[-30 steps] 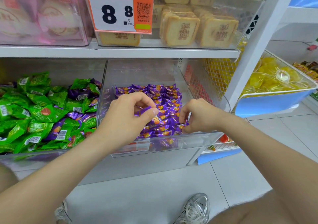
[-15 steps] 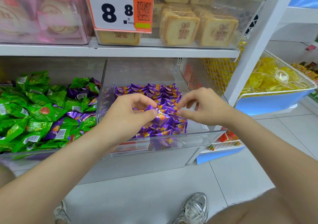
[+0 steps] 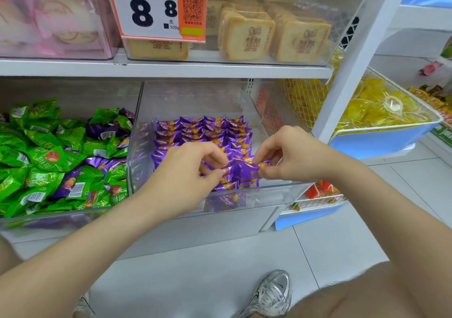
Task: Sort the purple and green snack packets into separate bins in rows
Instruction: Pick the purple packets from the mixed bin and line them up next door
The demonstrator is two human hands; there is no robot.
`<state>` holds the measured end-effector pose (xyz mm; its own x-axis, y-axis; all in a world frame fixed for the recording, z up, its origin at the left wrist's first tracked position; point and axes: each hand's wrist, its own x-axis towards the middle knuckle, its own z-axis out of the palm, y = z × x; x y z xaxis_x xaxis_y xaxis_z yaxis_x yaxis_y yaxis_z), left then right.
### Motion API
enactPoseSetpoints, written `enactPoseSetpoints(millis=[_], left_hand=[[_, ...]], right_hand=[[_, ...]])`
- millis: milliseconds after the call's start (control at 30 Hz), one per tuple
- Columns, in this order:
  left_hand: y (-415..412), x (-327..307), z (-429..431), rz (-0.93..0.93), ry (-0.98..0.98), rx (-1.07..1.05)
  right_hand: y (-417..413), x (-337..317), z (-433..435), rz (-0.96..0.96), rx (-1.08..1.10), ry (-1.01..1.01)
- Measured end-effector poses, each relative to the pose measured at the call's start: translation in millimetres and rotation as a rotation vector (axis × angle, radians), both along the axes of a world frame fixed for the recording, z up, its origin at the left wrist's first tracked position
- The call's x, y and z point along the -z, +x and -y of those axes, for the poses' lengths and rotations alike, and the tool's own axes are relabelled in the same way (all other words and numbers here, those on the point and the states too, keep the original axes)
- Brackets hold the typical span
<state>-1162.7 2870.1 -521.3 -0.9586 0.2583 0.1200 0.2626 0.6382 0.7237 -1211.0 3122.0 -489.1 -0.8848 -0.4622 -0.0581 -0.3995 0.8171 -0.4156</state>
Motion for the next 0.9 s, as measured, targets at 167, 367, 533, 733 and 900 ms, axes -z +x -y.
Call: enactPoseSetpoints(millis=[167,367,533,733,900], left_hand=[[1,5,1,-0.007,-0.166,0.041],[2,6,2,-0.048,-0.230,0.045],[4,2,8,-0.065,-0.239,0.066],[16,-7,15,-0.281,-0.218,0.094],[25,-32,45,-0.480,-0.191,-0.054]], right_hand=[[-10,16,1,0.031,-0.055,0.225],[-22,25,10,0.128,-0.138,0.259],[-21,27,10,0.096,-0.101,0.249],[-9,0,24,-0.059,-0.027,0.140],[33,-18,94,-0.142,-0.168,-0.057]])
